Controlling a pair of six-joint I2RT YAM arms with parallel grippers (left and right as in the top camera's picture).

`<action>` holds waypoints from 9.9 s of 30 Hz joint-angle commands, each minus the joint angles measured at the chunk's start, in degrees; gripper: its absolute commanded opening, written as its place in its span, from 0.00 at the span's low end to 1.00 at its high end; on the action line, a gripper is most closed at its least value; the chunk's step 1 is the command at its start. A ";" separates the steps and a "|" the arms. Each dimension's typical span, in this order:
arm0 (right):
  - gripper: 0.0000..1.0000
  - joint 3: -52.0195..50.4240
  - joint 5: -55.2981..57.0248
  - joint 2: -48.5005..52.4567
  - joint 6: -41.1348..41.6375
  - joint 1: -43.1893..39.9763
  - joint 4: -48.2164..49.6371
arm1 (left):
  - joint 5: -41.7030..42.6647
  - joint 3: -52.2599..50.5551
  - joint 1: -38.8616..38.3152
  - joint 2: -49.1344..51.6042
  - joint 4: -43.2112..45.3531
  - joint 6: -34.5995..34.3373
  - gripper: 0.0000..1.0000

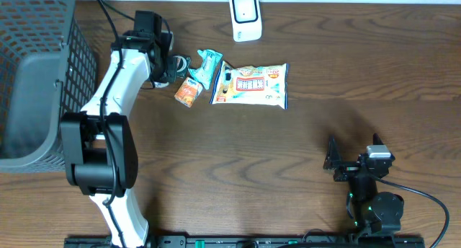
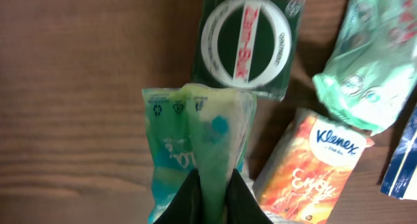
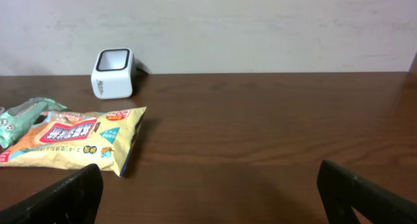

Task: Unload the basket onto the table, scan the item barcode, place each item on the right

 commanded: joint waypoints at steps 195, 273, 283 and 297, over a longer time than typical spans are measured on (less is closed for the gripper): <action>0.01 78.16 7.87 117.46 45.18 26.45 -23.89 | -2.21 6.47 7.50 -25.79 -11.43 -17.46 0.98; 0.70 65.83 -9.27 102.53 22.86 3.96 -35.54 | -2.21 6.47 7.50 -25.79 -11.41 -17.46 0.98; 0.66 67.63 -27.12 102.66 20.04 3.52 -15.69 | -2.21 6.47 7.50 -25.79 -11.41 -17.44 0.98; 0.75 74.90 -11.50 102.97 19.02 2.95 -54.55 | -2.21 6.47 7.50 -25.79 -11.43 -17.44 0.98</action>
